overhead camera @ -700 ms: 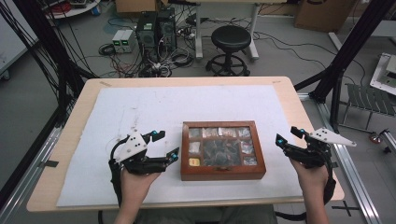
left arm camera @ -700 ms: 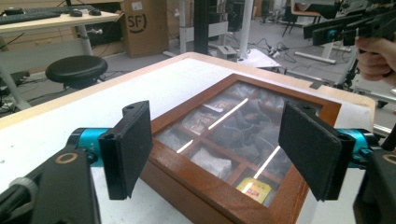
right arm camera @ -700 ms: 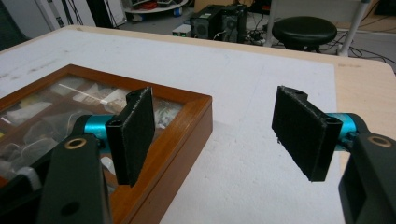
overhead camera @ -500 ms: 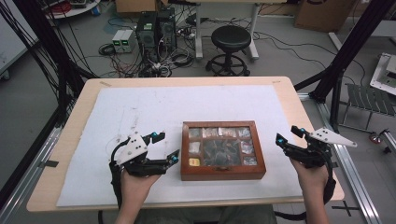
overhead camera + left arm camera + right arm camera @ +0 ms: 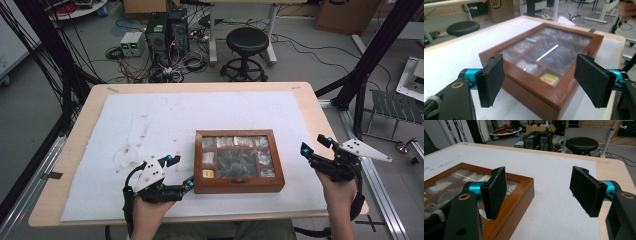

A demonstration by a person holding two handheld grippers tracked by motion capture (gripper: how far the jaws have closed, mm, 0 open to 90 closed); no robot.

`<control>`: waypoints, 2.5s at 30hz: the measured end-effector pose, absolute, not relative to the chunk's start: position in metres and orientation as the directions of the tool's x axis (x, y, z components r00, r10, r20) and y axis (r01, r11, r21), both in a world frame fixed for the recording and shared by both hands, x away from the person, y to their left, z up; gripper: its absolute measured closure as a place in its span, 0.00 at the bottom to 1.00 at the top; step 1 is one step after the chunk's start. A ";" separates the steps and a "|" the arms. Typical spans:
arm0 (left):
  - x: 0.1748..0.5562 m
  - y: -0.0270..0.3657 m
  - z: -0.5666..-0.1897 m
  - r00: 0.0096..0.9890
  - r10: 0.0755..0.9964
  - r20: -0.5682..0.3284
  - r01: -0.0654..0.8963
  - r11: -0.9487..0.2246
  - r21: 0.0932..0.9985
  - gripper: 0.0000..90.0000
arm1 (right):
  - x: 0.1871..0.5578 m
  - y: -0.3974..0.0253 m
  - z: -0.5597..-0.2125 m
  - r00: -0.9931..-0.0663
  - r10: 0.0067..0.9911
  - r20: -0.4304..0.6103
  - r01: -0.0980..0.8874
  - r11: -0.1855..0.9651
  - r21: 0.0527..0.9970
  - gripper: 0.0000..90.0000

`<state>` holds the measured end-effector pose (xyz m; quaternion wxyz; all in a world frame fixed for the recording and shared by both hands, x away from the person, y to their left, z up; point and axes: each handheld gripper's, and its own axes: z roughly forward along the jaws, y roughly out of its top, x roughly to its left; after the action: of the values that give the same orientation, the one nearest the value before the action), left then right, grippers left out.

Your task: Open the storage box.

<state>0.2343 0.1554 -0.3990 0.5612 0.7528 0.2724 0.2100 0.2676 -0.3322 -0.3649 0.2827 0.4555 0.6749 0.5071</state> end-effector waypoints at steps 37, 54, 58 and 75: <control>0.246 0.138 -0.431 0.827 0.558 -0.069 0.337 -0.392 0.856 0.59 | 0.267 -0.331 -0.371 -0.456 0.888 0.062 0.321 0.099 0.942 0.34; 0.251 0.141 -0.409 0.801 0.596 -0.056 0.275 -0.284 0.919 0.56 | 0.262 -0.359 -0.376 -0.550 0.832 0.072 0.298 0.114 0.948 0.34; 0.255 0.140 -0.401 0.789 0.611 -0.061 0.267 -0.252 0.930 0.56 | 0.261 -0.363 -0.381 -0.620 0.783 0.044 0.309 0.192 0.931 0.34; 0.266 0.139 -0.380 0.774 0.632 -0.024 0.230 -0.246 0.942 0.54 | 0.275 -0.290 -0.387 -0.676 0.734 -0.062 0.237 0.297 0.925 0.46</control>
<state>0.2656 0.1385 -0.3798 0.5462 0.7674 0.2809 0.1840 0.2754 -0.2899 -0.3867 0.2478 0.3169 0.7661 0.5012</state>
